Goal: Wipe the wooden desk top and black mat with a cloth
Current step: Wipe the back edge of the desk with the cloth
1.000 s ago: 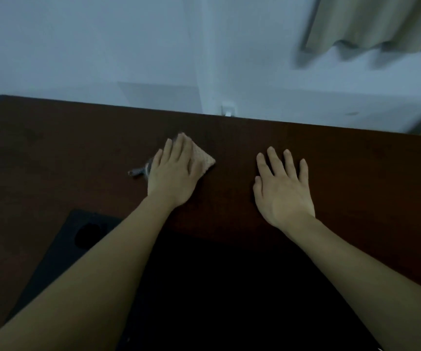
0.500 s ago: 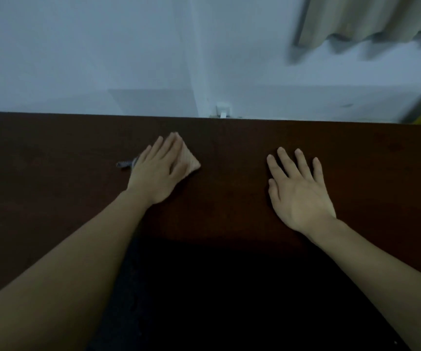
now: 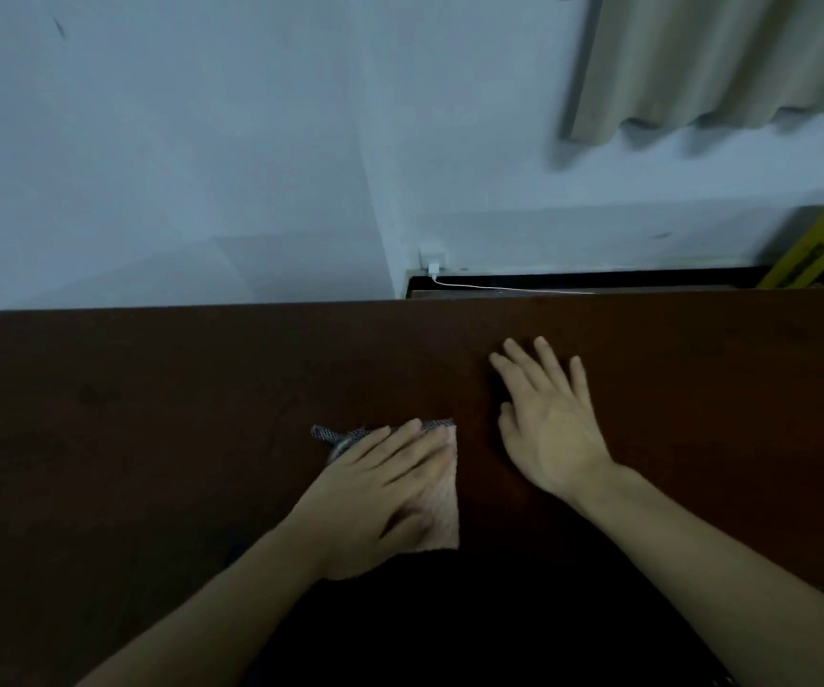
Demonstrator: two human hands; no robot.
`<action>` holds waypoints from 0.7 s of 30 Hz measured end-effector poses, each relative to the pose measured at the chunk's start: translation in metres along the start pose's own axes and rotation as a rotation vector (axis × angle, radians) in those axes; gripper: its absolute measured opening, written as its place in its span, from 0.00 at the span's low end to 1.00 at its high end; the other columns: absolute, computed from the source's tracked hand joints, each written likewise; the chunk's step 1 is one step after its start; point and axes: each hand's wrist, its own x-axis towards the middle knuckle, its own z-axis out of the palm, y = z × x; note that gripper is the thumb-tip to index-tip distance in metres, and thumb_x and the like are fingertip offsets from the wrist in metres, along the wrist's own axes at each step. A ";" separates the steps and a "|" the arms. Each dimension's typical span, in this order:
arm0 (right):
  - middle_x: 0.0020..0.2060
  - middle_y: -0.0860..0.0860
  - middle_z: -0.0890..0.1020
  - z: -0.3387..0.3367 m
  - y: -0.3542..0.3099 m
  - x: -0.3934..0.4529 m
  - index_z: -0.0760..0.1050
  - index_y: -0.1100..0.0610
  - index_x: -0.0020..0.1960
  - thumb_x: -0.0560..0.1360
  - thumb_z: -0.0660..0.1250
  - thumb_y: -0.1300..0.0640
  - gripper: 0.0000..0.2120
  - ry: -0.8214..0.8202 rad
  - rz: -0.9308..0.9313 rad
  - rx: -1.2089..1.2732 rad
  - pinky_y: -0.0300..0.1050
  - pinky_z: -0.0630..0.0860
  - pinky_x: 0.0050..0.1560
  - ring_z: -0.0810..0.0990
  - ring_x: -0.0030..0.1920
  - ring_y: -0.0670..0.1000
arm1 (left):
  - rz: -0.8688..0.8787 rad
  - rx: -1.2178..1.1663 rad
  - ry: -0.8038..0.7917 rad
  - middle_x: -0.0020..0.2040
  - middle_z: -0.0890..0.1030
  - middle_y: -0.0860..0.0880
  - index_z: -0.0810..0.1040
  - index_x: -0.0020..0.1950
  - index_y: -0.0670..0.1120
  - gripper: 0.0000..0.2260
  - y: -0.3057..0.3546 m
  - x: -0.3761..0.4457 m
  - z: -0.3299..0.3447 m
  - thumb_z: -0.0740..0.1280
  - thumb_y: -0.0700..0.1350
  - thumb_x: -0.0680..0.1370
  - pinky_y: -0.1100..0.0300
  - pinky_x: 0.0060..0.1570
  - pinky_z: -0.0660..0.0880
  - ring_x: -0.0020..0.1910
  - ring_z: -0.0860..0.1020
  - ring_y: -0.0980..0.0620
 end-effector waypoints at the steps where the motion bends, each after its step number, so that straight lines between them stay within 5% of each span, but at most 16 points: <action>1: 0.83 0.47 0.48 0.005 -0.009 0.003 0.52 0.49 0.82 0.84 0.53 0.53 0.28 -0.011 0.013 0.034 0.61 0.35 0.78 0.38 0.81 0.53 | 0.003 0.017 0.006 0.80 0.35 0.60 0.38 0.82 0.57 0.29 -0.012 0.003 -0.002 0.47 0.62 0.85 0.59 0.76 0.34 0.78 0.33 0.59; 7: 0.83 0.50 0.47 0.033 -0.018 0.006 0.50 0.50 0.83 0.76 0.33 0.45 0.36 0.013 0.033 -0.147 0.68 0.37 0.77 0.39 0.82 0.57 | -0.347 0.038 0.183 0.83 0.42 0.52 0.43 0.83 0.52 0.29 -0.094 0.093 -0.024 0.44 0.61 0.84 0.53 0.78 0.42 0.81 0.43 0.51; 12: 0.83 0.50 0.51 0.031 -0.022 0.007 0.54 0.50 0.82 0.75 0.33 0.45 0.37 0.037 0.030 -0.141 0.68 0.38 0.77 0.43 0.82 0.57 | -0.454 -0.026 0.268 0.83 0.52 0.48 0.50 0.83 0.48 0.27 -0.106 0.140 -0.035 0.47 0.56 0.85 0.50 0.79 0.45 0.81 0.50 0.48; 16: 0.82 0.50 0.51 0.031 -0.022 0.005 0.55 0.50 0.81 0.76 0.34 0.45 0.36 0.024 0.042 -0.137 0.68 0.39 0.77 0.43 0.82 0.56 | -0.310 0.009 0.229 0.83 0.45 0.49 0.47 0.83 0.49 0.28 -0.080 0.106 -0.028 0.46 0.57 0.85 0.49 0.80 0.44 0.81 0.44 0.49; 21: 0.83 0.50 0.47 0.030 -0.025 0.006 0.51 0.50 0.82 0.74 0.32 0.44 0.38 -0.009 0.052 -0.174 0.68 0.38 0.77 0.40 0.82 0.57 | 0.098 0.100 0.065 0.83 0.43 0.54 0.45 0.83 0.52 0.28 -0.061 0.020 -0.007 0.47 0.60 0.86 0.55 0.79 0.39 0.81 0.39 0.54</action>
